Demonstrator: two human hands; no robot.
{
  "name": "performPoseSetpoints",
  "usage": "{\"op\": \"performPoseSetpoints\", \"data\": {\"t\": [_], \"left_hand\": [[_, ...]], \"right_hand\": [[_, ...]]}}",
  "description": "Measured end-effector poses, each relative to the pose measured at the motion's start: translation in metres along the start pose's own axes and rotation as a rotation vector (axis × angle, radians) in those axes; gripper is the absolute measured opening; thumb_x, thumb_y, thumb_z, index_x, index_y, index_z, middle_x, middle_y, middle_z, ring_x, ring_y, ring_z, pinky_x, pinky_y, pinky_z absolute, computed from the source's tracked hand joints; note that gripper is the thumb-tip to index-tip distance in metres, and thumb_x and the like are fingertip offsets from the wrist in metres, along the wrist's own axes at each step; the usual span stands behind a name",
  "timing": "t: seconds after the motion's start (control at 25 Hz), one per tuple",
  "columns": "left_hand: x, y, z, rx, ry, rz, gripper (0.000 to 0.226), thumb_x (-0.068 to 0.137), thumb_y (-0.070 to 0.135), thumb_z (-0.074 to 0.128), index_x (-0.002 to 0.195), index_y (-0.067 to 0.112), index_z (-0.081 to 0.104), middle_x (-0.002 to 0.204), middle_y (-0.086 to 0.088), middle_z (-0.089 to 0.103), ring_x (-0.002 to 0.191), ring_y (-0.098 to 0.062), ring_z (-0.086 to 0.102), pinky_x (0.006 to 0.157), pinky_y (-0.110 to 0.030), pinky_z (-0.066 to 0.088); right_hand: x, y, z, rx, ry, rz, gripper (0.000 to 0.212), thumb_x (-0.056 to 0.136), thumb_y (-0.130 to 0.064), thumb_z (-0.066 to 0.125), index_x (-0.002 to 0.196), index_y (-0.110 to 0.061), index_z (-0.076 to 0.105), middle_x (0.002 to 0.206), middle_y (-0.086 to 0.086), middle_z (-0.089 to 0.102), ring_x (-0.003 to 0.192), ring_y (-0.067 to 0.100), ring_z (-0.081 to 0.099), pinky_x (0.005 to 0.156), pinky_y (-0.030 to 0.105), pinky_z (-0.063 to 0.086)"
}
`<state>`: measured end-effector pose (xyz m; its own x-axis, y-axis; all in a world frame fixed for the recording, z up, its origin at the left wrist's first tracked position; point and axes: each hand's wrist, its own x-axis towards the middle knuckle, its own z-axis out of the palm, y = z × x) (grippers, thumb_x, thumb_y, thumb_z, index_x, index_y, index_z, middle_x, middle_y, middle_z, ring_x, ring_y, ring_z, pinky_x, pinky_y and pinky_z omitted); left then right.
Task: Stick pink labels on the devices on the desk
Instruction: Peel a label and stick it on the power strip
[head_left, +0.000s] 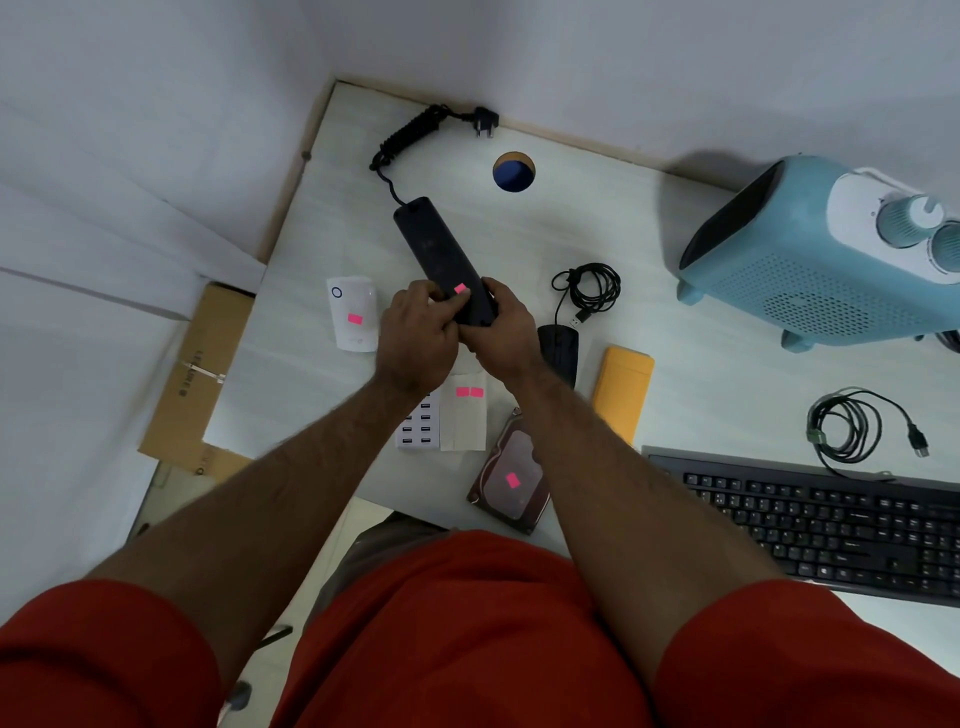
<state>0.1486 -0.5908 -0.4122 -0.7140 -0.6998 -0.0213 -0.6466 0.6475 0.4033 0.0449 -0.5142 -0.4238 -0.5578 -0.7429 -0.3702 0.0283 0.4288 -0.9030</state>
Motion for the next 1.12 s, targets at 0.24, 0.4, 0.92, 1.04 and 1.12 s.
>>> {"op": "performPoseSetpoints", "data": {"t": [0.24, 0.4, 0.92, 1.04, 1.12], "left_hand": [[-0.003, -0.004, -0.001, 0.008, -0.035, 0.063, 0.051, 0.093, 0.021, 0.027, 0.134, 0.012, 0.056, 0.105, -0.020, 0.061, 0.090, -0.035, 0.058, 0.075, -0.043, 0.052], [-0.013, 0.002, 0.002, -0.258, -0.052, -0.046, 0.048, 0.094, 0.007, 0.038, 0.141, 0.010, 0.046, 0.115, -0.017, 0.059, 0.102, -0.029, 0.057, 0.090, -0.039, 0.053], [0.004, 0.001, -0.009, -0.406, 0.075, -0.125, 0.036, 0.095, 0.007, 0.042, 0.127, 0.007, 0.057, 0.104, -0.012, 0.071, 0.086, -0.019, 0.066, 0.083, -0.035, 0.058], [0.014, 0.001, -0.009, -0.319, 0.036, -0.029, 0.042, 0.096, 0.017, 0.040, 0.135, 0.008, 0.052, 0.113, -0.014, 0.070, 0.098, -0.024, 0.067, 0.091, -0.035, 0.055], [0.017, -0.004, -0.010, -0.233, -0.017, 0.026, 0.044, 0.097, 0.020, 0.041, 0.138, 0.008, 0.049, 0.115, -0.017, 0.068, 0.101, -0.029, 0.065, 0.093, -0.038, 0.053]], "right_hand": [[0.001, -0.001, -0.002, 0.047, 0.019, 0.016, 0.039, 0.079, -0.013, 0.078, 0.110, -0.023, 0.058, 0.089, -0.001, 0.064, 0.077, 0.019, 0.062, 0.070, 0.042, 0.059], [0.003, -0.006, 0.001, 0.082, 0.033, 0.029, 0.043, 0.077, -0.015, 0.077, 0.117, -0.015, 0.061, 0.091, 0.003, 0.065, 0.078, 0.020, 0.063, 0.067, 0.036, 0.059], [0.007, -0.005, -0.009, 0.160, 0.001, 0.078, 0.043, 0.077, -0.015, 0.075, 0.117, -0.013, 0.062, 0.094, 0.017, 0.065, 0.066, 0.017, 0.060, 0.057, 0.028, 0.054], [0.012, -0.011, -0.010, 0.172, 0.017, 0.077, 0.040, 0.078, -0.012, 0.074, 0.116, -0.012, 0.063, 0.096, 0.018, 0.065, 0.067, 0.017, 0.060, 0.056, 0.027, 0.054], [0.014, -0.014, -0.010, 0.168, 0.010, 0.060, 0.041, 0.078, -0.011, 0.074, 0.117, -0.012, 0.062, 0.097, 0.018, 0.065, 0.069, 0.018, 0.060, 0.057, 0.026, 0.055]]}}
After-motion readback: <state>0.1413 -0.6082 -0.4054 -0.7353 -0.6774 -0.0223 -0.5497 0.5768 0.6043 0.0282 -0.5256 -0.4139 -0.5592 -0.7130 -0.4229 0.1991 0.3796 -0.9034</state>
